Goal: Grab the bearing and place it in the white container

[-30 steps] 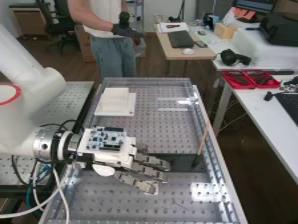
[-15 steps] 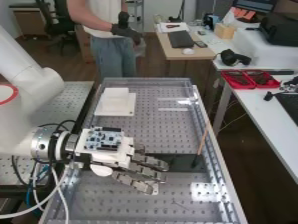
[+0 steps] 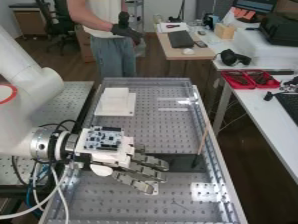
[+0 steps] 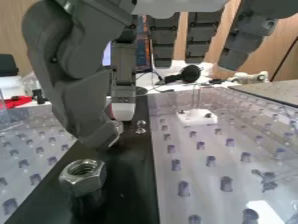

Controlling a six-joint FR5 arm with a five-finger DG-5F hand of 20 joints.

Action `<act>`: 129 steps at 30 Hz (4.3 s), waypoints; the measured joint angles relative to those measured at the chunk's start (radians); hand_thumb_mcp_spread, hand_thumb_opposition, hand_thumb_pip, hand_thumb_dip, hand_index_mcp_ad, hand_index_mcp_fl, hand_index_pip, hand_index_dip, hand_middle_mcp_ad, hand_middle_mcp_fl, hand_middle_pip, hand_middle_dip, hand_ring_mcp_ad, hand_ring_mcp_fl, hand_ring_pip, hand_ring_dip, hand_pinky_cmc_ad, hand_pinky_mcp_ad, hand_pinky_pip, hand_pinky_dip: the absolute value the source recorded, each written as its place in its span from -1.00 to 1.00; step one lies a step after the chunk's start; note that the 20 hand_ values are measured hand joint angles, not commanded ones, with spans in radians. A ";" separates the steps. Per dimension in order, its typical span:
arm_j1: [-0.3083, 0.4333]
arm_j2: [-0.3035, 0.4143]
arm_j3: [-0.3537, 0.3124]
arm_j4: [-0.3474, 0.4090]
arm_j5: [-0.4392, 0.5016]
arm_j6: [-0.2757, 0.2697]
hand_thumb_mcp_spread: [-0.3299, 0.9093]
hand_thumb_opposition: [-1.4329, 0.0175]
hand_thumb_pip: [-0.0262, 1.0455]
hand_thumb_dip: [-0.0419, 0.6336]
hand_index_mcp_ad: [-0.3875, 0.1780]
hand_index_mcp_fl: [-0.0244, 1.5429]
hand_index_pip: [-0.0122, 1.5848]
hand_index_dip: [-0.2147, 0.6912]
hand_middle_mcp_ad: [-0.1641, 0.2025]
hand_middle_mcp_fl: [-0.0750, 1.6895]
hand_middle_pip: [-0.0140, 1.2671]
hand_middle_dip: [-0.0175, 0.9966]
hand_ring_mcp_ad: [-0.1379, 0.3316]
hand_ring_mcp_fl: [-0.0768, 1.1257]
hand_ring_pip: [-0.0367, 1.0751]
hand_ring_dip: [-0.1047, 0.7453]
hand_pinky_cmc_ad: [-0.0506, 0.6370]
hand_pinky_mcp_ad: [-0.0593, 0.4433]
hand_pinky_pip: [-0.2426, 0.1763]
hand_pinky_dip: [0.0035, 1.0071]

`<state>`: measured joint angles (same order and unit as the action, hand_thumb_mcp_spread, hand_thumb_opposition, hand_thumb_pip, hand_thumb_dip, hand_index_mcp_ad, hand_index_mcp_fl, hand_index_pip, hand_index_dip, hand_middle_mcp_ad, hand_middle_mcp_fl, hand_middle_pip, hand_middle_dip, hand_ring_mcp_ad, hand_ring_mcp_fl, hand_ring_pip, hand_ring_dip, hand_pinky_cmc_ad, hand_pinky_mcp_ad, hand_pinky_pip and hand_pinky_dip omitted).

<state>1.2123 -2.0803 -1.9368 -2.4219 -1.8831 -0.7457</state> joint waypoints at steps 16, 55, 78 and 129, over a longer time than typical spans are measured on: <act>0.004 -0.006 0.007 -0.008 -0.001 -0.005 0.26 -0.24 0.14 0.15 -0.04 -0.81 0.73 0.03 0.34 -0.89 -0.76 -0.62 0.22 -0.84 -0.75 -0.63 0.15 0.28 -0.19 -0.66; 0.002 -0.016 0.024 -0.020 -0.011 -0.015 0.26 -0.24 0.11 0.15 -0.05 -0.71 0.72 -0.02 0.30 -0.89 -0.76 -0.62 0.17 -0.84 -0.75 -0.61 0.15 0.28 -0.19 -0.66; 0.002 -0.017 0.031 -0.029 -0.014 -0.017 0.26 -0.24 0.11 0.15 -0.05 -0.73 0.72 -0.02 0.30 -0.89 -0.76 -0.62 0.09 -0.84 -0.74 -0.60 0.15 0.29 -0.13 -0.65; 0.014 0.027 0.024 -0.002 -0.010 -0.015 0.35 -0.34 -0.03 -0.02 -0.03 -0.48 0.74 -0.06 0.30 -0.80 -0.76 -0.60 0.08 -0.85 -0.75 -0.58 0.15 0.29 0.03 -0.65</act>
<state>1.2265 -2.0530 -1.9132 -2.4243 -1.8932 -0.7606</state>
